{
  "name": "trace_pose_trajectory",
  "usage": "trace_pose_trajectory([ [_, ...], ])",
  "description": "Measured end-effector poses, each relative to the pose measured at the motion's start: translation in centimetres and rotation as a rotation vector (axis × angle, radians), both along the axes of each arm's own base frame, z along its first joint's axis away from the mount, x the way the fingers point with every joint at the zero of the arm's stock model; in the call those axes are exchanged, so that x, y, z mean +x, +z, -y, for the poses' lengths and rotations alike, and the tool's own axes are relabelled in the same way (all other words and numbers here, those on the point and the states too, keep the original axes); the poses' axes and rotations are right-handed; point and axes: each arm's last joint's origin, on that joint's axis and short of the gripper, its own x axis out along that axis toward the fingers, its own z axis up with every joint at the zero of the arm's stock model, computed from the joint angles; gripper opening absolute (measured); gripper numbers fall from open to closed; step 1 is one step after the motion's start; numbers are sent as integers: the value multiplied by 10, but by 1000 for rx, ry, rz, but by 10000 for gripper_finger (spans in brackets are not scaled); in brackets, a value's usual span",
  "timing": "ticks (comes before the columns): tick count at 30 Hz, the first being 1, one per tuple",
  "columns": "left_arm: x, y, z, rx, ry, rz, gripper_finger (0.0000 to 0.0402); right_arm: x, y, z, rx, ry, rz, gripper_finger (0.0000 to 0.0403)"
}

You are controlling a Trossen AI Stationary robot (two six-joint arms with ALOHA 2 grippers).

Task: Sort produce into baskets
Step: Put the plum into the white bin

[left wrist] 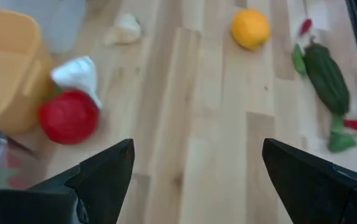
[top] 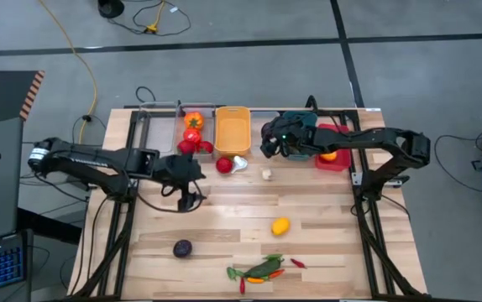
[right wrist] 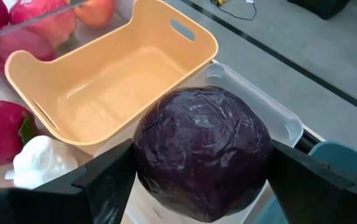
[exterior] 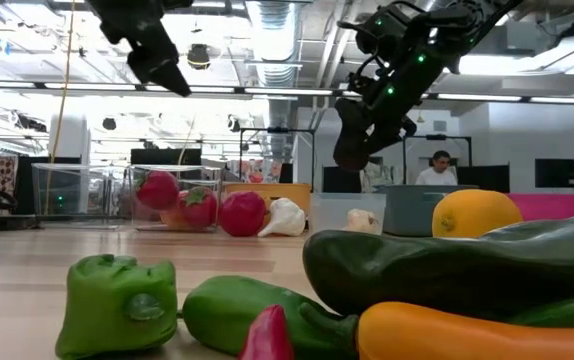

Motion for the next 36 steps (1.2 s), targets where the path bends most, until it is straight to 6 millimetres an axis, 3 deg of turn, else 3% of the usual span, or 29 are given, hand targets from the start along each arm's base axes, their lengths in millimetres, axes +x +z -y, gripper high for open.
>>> trace_pose_trajectory([
  [21, -24, -18, 82, -200, -16, -218, 341, 0, 0, 2, 35, 35, 11, 365],
  [36, -22, -31, 101, -190, -32, -274, 341, -1, 0, 5, 33, 23, 16, 381],
])
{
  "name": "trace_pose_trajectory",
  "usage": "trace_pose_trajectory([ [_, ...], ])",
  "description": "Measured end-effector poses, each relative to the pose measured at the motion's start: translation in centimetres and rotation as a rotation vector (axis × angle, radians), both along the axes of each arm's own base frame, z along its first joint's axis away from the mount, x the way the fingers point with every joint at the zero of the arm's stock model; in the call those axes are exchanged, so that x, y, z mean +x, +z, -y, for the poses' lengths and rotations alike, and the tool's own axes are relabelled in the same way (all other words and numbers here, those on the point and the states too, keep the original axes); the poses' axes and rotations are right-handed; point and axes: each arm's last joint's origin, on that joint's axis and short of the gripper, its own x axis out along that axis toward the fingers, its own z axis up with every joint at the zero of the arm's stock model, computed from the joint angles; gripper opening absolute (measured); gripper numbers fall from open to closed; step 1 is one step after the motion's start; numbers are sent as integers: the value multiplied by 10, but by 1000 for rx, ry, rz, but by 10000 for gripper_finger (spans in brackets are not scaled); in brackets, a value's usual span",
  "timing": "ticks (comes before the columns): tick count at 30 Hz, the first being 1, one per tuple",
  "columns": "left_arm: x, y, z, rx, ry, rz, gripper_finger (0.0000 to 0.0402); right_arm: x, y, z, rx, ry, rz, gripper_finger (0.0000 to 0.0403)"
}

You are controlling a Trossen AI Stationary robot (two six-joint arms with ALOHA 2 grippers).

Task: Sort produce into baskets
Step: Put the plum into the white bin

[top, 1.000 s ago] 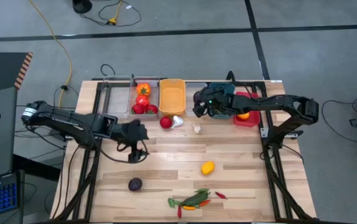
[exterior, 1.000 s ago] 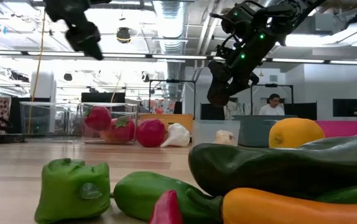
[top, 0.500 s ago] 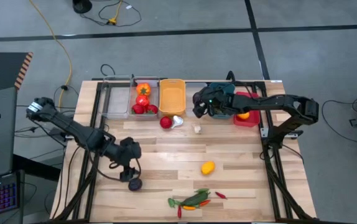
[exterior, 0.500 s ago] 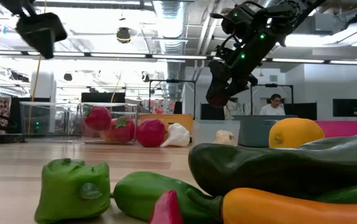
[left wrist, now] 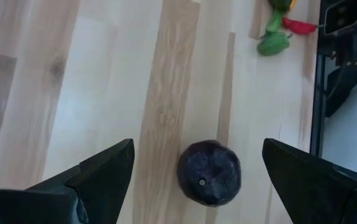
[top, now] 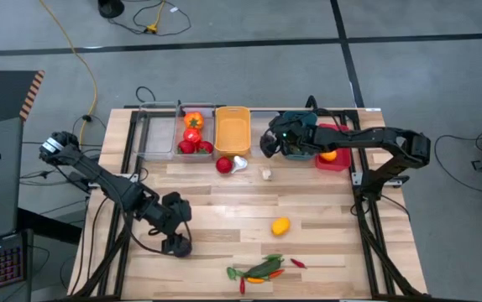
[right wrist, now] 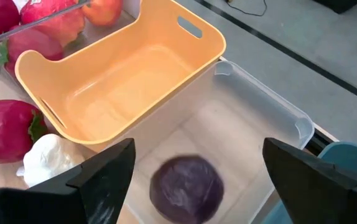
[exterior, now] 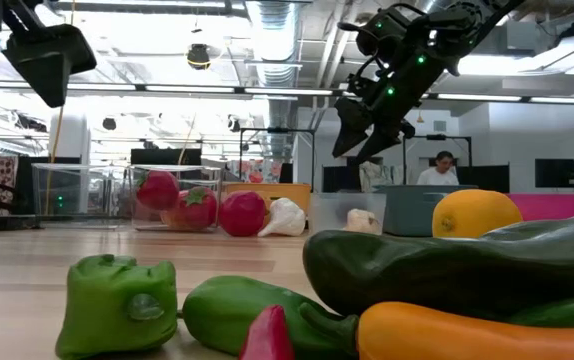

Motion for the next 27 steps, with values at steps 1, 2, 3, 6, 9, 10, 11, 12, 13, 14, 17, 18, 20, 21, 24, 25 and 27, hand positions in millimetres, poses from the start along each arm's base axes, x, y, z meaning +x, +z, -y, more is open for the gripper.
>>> trace_pose_trajectory([
  [1, 0, 0, 0, -1, 4, 1, 341, 0, 0, 0, 0, -1, 0, 385],
  [2, 0, 0, 0, -1, 5, 0, 341, 0, 0, 1, 0, -2, -1, 389],
  [3, -1, 0, 1, -1, 2, 0, 341, -1, 0, 1, 0, -4, 0, 394],
  [6, -1, 0, 2, -9, 11, -3, 341, -1, 0, 2, -1, -9, -1, 397],
  [9, -3, 0, 5, -24, 21, -9, 341, -2, 0, 4, 0, -13, -3, 390],
  [10, -4, 0, 7, -29, 19, -11, 341, -2, 0, 4, 1, -13, -5, 389],
  [11, -6, 0, 10, -34, 15, -14, 341, -2, 0, 4, 1, -14, -5, 388],
  [12, -7, 0, 12, -37, 12, -15, 341, -2, 0, 4, 1, -13, -5, 387],
  [13, -9, 0, 14, -36, 12, -13, 341, -2, 0, 4, 1, -13, -5, 387],
  [14, -10, 0, 16, -34, 15, -11, 341, -2, 0, 3, 1, -13, -5, 387],
  [17, -13, 1, 22, -31, 16, 9, 341, -1, 0, 2, 1, -8, -5, 387],
  [18, -14, 1, 24, -33, 13, 17, 341, -1, 0, 1, 0, -5, -5, 387],
  [20, -13, -1, 30, -32, 6, 28, 341, -1, 0, 1, 0, -3, -5, 386],
  [21, -14, -4, 34, -27, -5, 21, 341, -1, 0, 1, 0, -3, -5, 386],
  [24, -11, -15, 45, -6, -29, -4, 341, -1, 0, 1, 0, -3, -6, 386],
  [25, -10, -20, 49, 3, -39, -19, 341, -1, 0, 1, 0, -4, -5, 386],
  [27, -8, -31, 56, 25, -52, -48, 341, -1, 0, 1, 0, -4, -5, 386],
])
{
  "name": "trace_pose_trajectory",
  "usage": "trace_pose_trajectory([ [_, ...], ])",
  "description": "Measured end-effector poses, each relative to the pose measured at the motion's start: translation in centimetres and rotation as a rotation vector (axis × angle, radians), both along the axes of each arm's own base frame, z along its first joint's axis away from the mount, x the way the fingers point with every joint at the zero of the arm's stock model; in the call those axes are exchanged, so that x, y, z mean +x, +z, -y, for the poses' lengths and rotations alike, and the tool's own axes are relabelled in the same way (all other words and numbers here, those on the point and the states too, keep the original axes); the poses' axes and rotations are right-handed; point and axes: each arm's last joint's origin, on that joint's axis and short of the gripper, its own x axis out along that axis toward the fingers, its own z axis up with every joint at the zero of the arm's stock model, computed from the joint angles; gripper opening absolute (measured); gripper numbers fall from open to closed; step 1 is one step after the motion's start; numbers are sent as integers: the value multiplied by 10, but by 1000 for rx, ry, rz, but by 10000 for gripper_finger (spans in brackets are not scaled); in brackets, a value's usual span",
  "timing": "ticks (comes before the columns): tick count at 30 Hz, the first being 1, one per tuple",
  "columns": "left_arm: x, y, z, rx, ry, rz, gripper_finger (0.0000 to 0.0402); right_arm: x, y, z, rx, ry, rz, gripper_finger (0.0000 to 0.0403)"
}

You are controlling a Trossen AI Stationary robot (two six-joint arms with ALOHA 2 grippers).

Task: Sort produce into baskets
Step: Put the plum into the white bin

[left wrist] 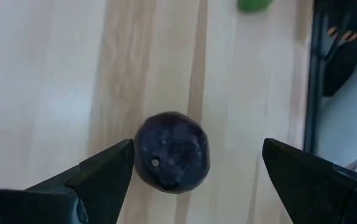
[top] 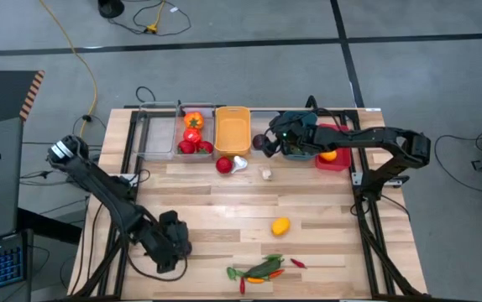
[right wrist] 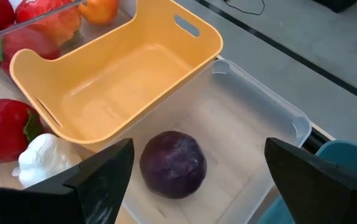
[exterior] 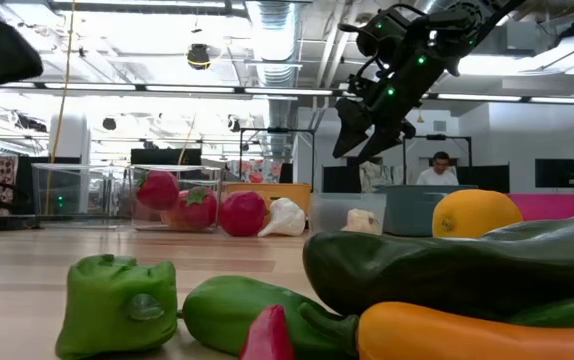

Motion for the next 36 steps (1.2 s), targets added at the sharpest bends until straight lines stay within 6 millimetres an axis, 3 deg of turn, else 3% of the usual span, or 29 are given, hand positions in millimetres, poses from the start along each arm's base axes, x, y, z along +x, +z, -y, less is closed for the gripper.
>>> trace_pose_trajectory([
  [16, 14, -59, 18, 136, -10, -162, 341, 0, 0, 0, 2, 2, 1, 386],
  [20, 14, -60, 18, 139, -12, -163, 332, 1, 1, -3, 5, 9, 8, 386],
  [28, 14, -60, 19, 129, 0, -170, 262, 0, 19, -27, -20, 90, 58, 386],
  [33, 22, -57, 13, 104, 15, -168, 261, -6, 42, -52, -40, 167, 136, 386],
  [36, 37, -47, 5, 111, 4, -122, 270, -11, 55, -67, -49, 217, 186, 386],
])
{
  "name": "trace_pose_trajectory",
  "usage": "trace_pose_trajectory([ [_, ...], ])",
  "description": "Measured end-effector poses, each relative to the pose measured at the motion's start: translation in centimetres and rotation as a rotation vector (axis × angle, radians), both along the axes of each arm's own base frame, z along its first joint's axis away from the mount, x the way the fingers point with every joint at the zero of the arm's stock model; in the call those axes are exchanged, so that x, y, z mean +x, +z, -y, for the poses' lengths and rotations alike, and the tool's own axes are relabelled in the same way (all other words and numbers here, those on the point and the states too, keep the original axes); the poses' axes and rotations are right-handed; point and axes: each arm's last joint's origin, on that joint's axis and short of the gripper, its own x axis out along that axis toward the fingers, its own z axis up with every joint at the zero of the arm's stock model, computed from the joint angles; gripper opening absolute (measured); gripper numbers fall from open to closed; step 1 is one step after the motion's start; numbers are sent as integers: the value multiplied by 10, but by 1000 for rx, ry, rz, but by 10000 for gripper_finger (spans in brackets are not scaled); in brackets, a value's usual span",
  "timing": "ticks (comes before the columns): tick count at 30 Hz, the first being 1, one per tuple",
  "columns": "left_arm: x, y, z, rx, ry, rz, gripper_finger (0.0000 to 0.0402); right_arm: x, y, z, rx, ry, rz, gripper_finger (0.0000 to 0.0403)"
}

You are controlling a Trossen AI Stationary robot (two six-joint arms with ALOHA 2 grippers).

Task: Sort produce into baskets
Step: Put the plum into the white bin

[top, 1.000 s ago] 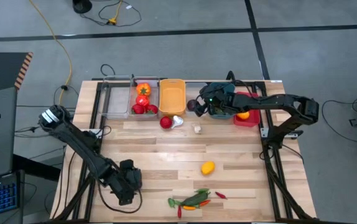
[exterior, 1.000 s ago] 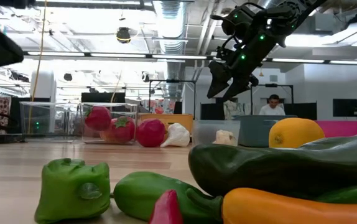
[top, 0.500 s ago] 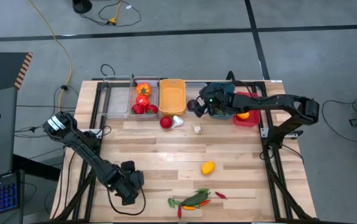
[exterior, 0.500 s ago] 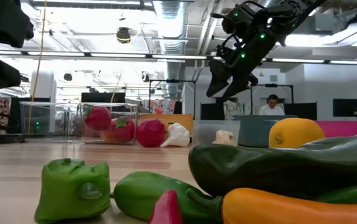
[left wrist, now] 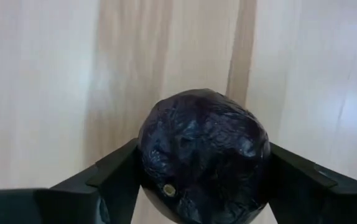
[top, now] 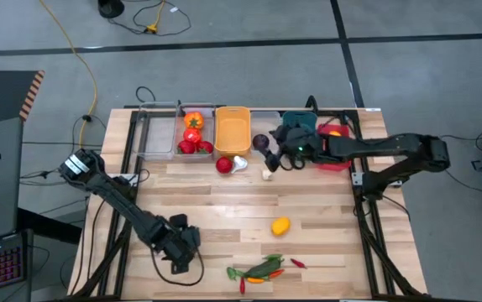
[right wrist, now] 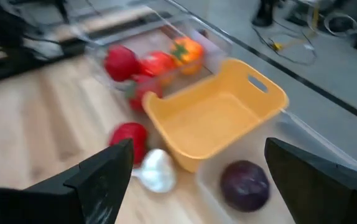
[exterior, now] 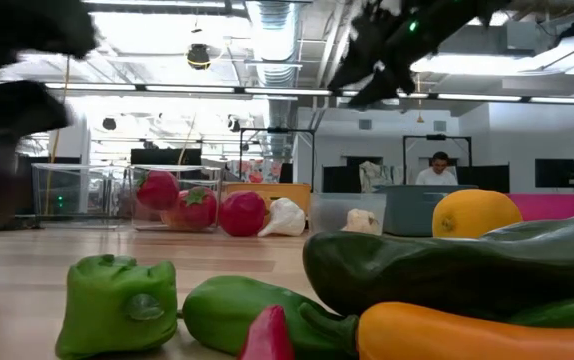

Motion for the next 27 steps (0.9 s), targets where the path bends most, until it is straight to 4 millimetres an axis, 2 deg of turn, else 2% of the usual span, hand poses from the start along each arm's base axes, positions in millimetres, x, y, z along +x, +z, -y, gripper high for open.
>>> trace_pose_trajectory([
  [6, 46, 24, -36, 154, -77, 194, 273, -7, 15, -32, -4, 110, 56, 386],
  [10, 80, 44, -73, 238, -103, 342, 273, -11, 17, -53, -1, 190, 40, 386],
  [14, 104, 56, -116, 296, -97, 461, 274, -20, 15, -75, 4, 272, -22, 386],
  [21, 123, 72, -194, 380, 3, 613, 274, -41, 16, -104, 74, 353, -70, 386],
  [27, 133, 84, -248, 377, 87, 830, 274, -41, 12, -120, 79, 405, -83, 386],
])
